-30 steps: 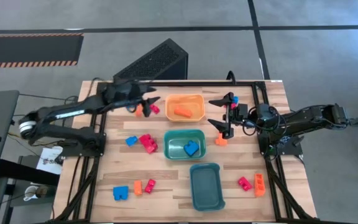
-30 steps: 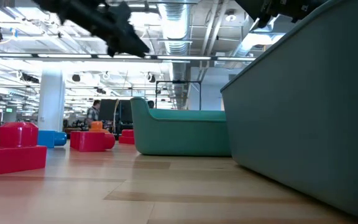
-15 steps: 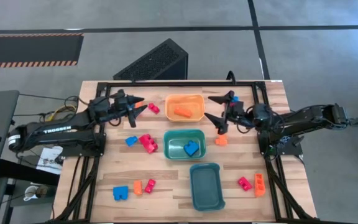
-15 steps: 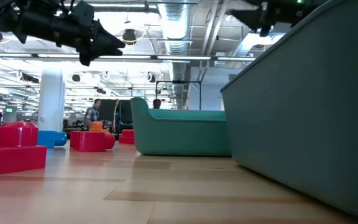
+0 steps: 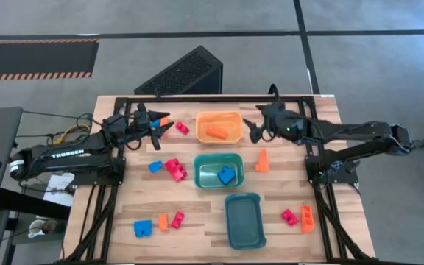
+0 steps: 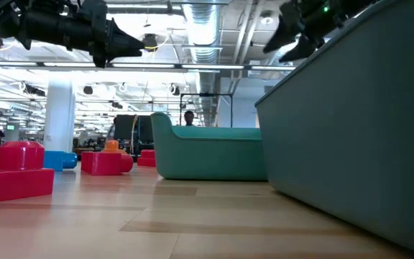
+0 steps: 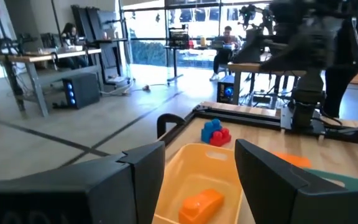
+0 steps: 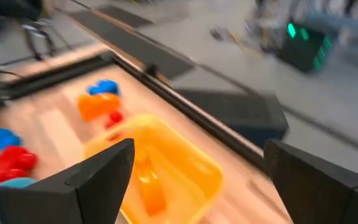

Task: Sort & place blocks by color
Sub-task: Put the red game piece into the blue bin, then put the orange game piece into the orange bin

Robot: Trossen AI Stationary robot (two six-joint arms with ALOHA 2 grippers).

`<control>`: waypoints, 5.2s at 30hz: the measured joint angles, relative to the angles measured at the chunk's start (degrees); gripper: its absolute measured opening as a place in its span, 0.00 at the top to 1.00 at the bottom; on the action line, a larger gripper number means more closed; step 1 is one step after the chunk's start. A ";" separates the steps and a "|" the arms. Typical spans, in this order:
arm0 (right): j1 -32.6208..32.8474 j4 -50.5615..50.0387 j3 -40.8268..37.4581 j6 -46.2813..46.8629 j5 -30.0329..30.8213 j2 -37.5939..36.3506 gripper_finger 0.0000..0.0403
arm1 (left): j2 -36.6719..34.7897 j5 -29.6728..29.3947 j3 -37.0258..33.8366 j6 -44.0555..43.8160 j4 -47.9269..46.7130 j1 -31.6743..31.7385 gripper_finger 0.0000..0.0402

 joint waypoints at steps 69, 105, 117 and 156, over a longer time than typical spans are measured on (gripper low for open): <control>-24.49 -18.01 -1.88 25.63 -16.56 30.11 0.06 | -0.04 6.12 0.07 0.91 -0.72 0.00 0.55; 12.49 -17.12 -1.97 21.83 -27.18 1.89 0.71 | -0.02 7.56 0.07 -0.94 -1.19 0.00 0.55; 40.26 -0.77 -0.12 32.64 -14.40 13.06 0.71 | -0.02 12.82 0.07 -8.25 -2.51 -8.51 0.55; 40.34 40.69 1.67 -6.97 -1.87 23.90 0.28 | 0.02 -14.03 -4.04 -8.29 3.36 -34.65 0.55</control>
